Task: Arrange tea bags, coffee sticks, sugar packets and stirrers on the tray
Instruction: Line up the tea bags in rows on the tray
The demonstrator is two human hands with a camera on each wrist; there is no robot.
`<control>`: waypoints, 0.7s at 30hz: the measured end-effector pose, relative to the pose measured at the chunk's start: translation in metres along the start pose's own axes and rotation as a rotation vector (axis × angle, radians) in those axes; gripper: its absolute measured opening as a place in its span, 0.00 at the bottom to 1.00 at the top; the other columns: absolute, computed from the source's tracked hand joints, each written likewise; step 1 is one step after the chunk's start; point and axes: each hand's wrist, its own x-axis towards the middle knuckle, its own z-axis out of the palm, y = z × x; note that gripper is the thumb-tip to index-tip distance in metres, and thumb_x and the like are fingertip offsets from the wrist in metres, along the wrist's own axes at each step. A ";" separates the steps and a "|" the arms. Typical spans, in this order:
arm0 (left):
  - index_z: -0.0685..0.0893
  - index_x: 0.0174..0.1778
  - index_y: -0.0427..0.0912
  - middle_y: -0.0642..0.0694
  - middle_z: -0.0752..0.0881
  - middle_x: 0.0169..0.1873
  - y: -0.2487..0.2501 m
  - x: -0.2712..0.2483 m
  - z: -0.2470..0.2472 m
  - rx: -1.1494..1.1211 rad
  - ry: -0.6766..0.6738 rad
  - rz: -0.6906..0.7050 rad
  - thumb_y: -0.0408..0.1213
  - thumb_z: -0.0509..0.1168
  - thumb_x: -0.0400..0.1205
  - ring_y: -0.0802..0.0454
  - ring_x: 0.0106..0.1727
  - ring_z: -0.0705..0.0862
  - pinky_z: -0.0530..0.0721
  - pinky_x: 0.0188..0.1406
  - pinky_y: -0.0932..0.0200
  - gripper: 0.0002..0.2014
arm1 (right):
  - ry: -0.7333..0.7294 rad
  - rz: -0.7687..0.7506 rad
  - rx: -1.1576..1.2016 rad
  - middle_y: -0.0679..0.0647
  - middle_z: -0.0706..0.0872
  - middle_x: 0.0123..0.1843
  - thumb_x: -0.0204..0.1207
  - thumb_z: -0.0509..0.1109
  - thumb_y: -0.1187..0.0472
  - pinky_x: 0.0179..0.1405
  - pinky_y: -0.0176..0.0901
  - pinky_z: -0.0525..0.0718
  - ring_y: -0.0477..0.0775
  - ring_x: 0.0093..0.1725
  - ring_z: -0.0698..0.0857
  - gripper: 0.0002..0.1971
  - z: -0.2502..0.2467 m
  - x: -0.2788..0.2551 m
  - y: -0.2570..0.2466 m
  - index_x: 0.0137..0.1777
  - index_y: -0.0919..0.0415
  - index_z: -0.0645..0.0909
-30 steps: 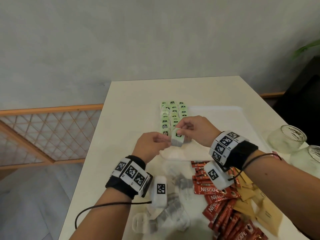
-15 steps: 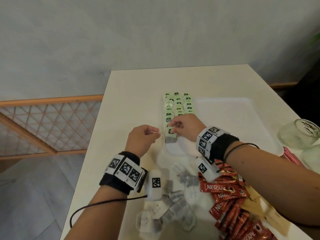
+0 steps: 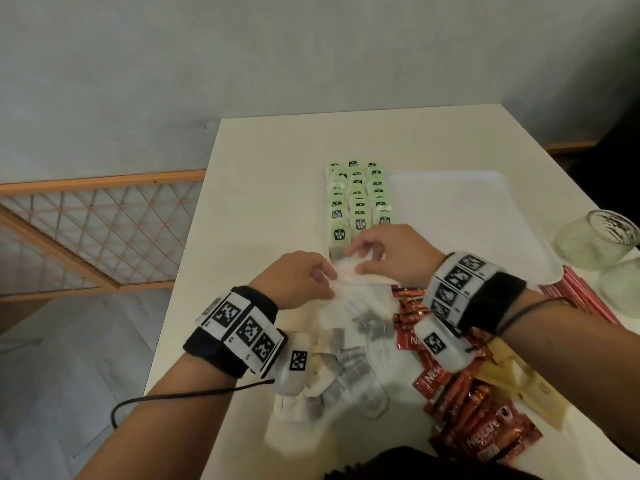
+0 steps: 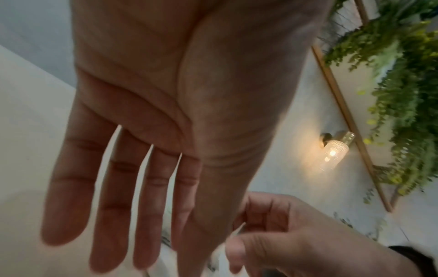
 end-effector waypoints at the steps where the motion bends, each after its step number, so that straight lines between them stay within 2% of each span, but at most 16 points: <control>1: 0.86 0.57 0.51 0.55 0.87 0.49 0.000 -0.006 0.002 0.038 -0.051 0.004 0.43 0.76 0.76 0.64 0.44 0.81 0.76 0.42 0.67 0.14 | -0.069 0.000 0.005 0.44 0.85 0.47 0.69 0.81 0.57 0.46 0.39 0.84 0.45 0.42 0.84 0.13 0.002 -0.013 0.000 0.54 0.48 0.87; 4: 0.83 0.60 0.52 0.56 0.84 0.54 0.000 -0.021 0.011 0.121 -0.136 0.003 0.46 0.78 0.74 0.60 0.48 0.82 0.78 0.51 0.63 0.19 | -0.208 0.004 -0.074 0.41 0.85 0.46 0.66 0.82 0.51 0.41 0.31 0.78 0.34 0.36 0.80 0.15 0.010 -0.043 0.009 0.53 0.46 0.87; 6: 0.82 0.62 0.52 0.55 0.82 0.55 -0.003 -0.028 0.018 0.185 -0.150 -0.008 0.46 0.79 0.72 0.57 0.50 0.80 0.79 0.54 0.59 0.23 | -0.221 0.012 -0.124 0.41 0.84 0.45 0.64 0.83 0.49 0.40 0.31 0.76 0.33 0.36 0.79 0.18 0.016 -0.054 0.015 0.53 0.46 0.85; 8: 0.81 0.60 0.54 0.56 0.80 0.51 -0.005 -0.032 0.023 0.229 -0.145 -0.022 0.46 0.81 0.70 0.56 0.49 0.80 0.79 0.51 0.58 0.24 | -0.238 0.045 -0.150 0.41 0.84 0.44 0.63 0.83 0.48 0.41 0.35 0.77 0.36 0.39 0.79 0.20 0.022 -0.060 0.018 0.53 0.45 0.82; 12: 0.86 0.49 0.52 0.61 0.80 0.39 -0.003 -0.032 0.026 0.322 -0.139 -0.047 0.47 0.79 0.71 0.58 0.46 0.80 0.75 0.45 0.61 0.14 | -0.217 0.066 -0.148 0.41 0.84 0.41 0.67 0.81 0.55 0.46 0.43 0.83 0.41 0.41 0.83 0.17 0.025 -0.064 0.020 0.52 0.46 0.79; 15: 0.87 0.41 0.52 0.61 0.81 0.34 -0.003 -0.030 0.027 0.361 -0.130 -0.044 0.44 0.78 0.73 0.57 0.45 0.81 0.75 0.43 0.62 0.07 | -0.170 0.065 -0.093 0.43 0.84 0.40 0.68 0.81 0.58 0.46 0.42 0.83 0.41 0.38 0.82 0.16 0.020 -0.070 0.018 0.53 0.47 0.81; 18: 0.88 0.41 0.49 0.59 0.84 0.35 -0.002 -0.030 0.025 0.339 -0.128 -0.027 0.45 0.76 0.75 0.56 0.45 0.83 0.79 0.44 0.61 0.06 | -0.127 0.053 -0.005 0.44 0.85 0.40 0.66 0.83 0.59 0.46 0.39 0.84 0.42 0.37 0.82 0.14 0.012 -0.077 0.016 0.50 0.50 0.85; 21: 0.87 0.43 0.47 0.54 0.86 0.42 0.005 -0.031 0.021 0.268 -0.077 0.030 0.46 0.74 0.77 0.56 0.46 0.83 0.76 0.42 0.64 0.07 | -0.140 0.038 0.031 0.44 0.87 0.40 0.66 0.83 0.56 0.46 0.37 0.84 0.41 0.39 0.83 0.12 0.002 -0.083 0.011 0.47 0.50 0.87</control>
